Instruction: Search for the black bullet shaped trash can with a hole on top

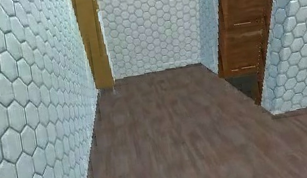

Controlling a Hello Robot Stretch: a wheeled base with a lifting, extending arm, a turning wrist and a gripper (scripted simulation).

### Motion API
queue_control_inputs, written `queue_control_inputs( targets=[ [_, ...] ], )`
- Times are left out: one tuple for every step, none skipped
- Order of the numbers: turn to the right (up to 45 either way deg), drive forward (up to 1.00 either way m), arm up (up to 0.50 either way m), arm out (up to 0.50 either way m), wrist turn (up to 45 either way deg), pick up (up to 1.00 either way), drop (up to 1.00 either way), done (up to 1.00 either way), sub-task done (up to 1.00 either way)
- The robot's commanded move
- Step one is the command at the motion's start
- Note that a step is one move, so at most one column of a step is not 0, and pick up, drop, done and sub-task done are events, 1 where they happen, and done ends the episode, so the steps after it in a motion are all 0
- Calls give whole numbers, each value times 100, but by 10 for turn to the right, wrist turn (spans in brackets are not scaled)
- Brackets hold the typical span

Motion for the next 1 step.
queue_control_inputs(
  targets=[
    [0, 25, 0, 0, 0, 0, 0, 0, 0]
  ],
)
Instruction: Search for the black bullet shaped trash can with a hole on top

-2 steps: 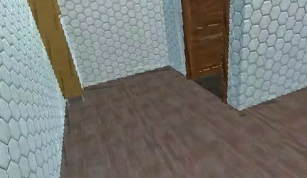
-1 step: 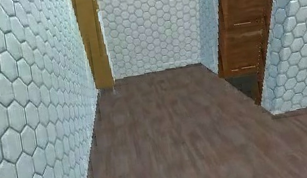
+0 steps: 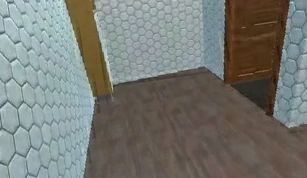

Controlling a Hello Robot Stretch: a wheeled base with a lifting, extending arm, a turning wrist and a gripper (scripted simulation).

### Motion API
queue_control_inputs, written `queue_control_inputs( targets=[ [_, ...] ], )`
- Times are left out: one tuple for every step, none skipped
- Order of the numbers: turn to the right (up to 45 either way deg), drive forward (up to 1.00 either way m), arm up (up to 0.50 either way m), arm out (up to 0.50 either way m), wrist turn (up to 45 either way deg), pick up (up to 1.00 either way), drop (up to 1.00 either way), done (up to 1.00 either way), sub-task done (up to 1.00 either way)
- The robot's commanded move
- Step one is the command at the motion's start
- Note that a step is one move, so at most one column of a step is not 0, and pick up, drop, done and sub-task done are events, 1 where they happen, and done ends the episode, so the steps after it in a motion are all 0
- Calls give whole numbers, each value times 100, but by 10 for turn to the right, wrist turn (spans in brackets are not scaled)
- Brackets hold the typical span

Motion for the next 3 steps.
queue_control_inputs(
  targets=[
    [240, 0, 0, 0, 0, 0, 0, 0, 0],
    [0, 100, 0, 0, 0, 0, 0, 0, 0],
    [0, 100, 0, 0, 0, 0, 0, 0, 0]
  ],
)
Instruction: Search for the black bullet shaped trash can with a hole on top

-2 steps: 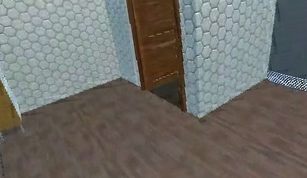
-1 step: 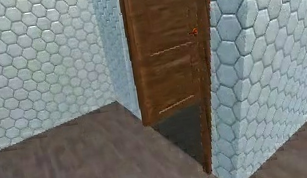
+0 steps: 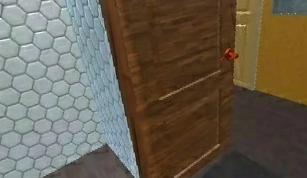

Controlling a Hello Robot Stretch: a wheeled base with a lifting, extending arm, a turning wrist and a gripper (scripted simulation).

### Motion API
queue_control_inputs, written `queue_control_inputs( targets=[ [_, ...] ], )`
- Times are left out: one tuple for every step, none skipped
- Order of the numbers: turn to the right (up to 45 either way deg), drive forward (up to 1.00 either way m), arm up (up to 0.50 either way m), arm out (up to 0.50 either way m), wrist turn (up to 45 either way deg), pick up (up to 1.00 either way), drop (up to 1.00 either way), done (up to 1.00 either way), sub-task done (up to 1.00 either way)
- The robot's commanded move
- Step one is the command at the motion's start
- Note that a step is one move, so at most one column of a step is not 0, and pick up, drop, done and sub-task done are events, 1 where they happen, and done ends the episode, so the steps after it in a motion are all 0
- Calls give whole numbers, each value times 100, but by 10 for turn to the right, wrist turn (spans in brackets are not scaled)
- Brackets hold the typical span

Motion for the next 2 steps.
queue_control_inputs(
  targets=[
    [0, 25, 0, 0, 0, 0, 0, 0, 0],
    [330, 0, 0, 0, 0, 0, 0, 0, 0]
  ],
)
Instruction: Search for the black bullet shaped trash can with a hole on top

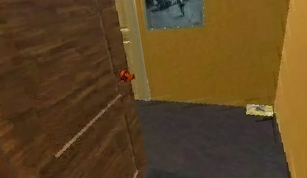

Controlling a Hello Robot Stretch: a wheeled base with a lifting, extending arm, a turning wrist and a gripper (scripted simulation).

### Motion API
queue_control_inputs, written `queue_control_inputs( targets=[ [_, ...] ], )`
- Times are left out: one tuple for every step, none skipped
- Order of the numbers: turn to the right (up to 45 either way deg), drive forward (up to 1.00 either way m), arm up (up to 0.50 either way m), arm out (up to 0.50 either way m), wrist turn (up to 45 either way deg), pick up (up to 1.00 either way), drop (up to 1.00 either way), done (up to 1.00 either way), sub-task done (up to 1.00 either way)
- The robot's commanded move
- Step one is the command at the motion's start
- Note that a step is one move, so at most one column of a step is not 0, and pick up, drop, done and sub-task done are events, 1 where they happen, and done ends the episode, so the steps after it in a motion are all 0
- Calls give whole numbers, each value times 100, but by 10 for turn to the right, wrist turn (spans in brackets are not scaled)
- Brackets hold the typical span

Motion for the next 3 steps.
queue_control_inputs(
  targets=[
    [0, 65, 0, 0, 0, 0, 0, 0, 0],
    [240, 0, 0, 0, 0, 0, 0, 0, 0],
    [0, 75, 0, 0, 0, 0, 0, 0, 0]
  ],
)
